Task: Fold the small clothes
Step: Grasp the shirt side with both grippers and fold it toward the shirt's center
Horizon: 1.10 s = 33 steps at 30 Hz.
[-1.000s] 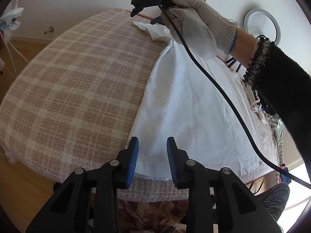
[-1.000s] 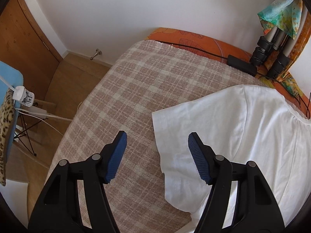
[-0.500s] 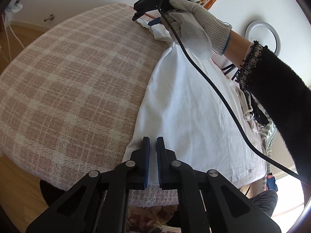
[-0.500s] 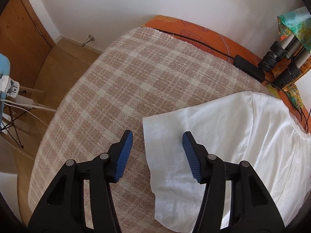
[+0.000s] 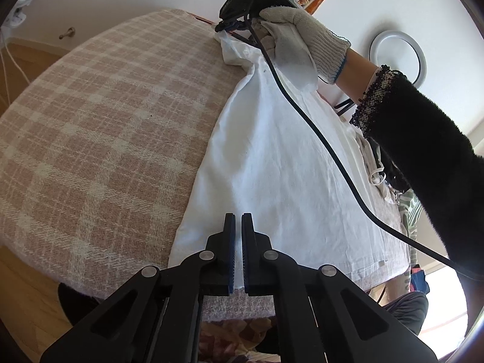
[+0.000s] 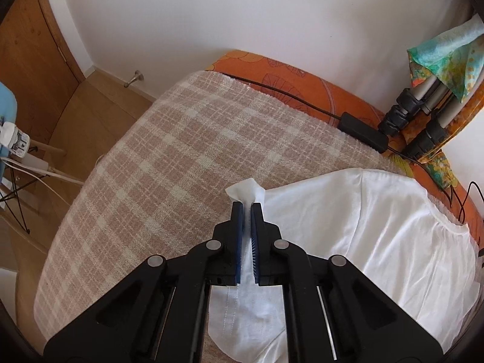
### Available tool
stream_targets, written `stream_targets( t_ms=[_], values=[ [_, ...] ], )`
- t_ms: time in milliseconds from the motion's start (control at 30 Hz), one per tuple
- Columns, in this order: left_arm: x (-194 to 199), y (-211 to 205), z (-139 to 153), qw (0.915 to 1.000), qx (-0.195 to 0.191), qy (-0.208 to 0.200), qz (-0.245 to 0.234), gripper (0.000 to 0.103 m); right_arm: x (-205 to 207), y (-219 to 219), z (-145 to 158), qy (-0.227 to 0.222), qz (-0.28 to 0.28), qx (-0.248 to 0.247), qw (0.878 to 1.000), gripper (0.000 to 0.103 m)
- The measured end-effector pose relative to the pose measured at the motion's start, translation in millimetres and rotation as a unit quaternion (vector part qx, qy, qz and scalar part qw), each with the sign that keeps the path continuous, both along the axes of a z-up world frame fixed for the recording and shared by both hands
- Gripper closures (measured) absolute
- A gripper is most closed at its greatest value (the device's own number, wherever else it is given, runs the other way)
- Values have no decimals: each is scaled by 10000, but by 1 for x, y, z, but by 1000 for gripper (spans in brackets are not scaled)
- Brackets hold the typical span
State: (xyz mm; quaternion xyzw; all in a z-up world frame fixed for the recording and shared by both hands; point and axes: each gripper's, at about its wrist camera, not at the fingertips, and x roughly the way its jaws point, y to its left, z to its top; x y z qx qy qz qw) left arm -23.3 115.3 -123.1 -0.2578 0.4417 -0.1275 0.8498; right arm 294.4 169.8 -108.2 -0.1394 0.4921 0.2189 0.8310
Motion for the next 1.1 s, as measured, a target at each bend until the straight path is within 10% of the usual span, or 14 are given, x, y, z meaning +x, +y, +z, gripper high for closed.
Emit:
stream_targets(
  t_ms=[167, 267, 400, 467, 567, 733, 1100],
  values=[
    [-9, 1, 22, 9924, 1135, -367, 303, 98, 5, -16, 14, -76, -183, 172, 9997, 97],
    [-2, 6, 13, 9942, 1042, -9, 267, 70, 4, -18, 17, -114, -187, 146, 9997, 97],
    [-5, 1, 1, 9932, 1132, 149, 212, 66, 2, -18, 19, -140, -182, 191, 9996, 97],
    [-8, -7, -2, 9894, 1447, 32, 93, 67, 2, -19, 21, -160, -177, 201, 9995, 97],
    [-8, -12, -7, 9887, 1501, -50, -30, 101, 3, -23, 24, -149, -212, 291, 9992, 97],
    [-2, -10, 5, 9970, 763, -104, -85, 101, 7, -30, 29, -193, -256, 360, 9988, 97],
    [0, -60, 42, 9911, 709, -724, -864, 101, 11, -90, 63, -442, -535, 655, 9954, 97]
  ],
)
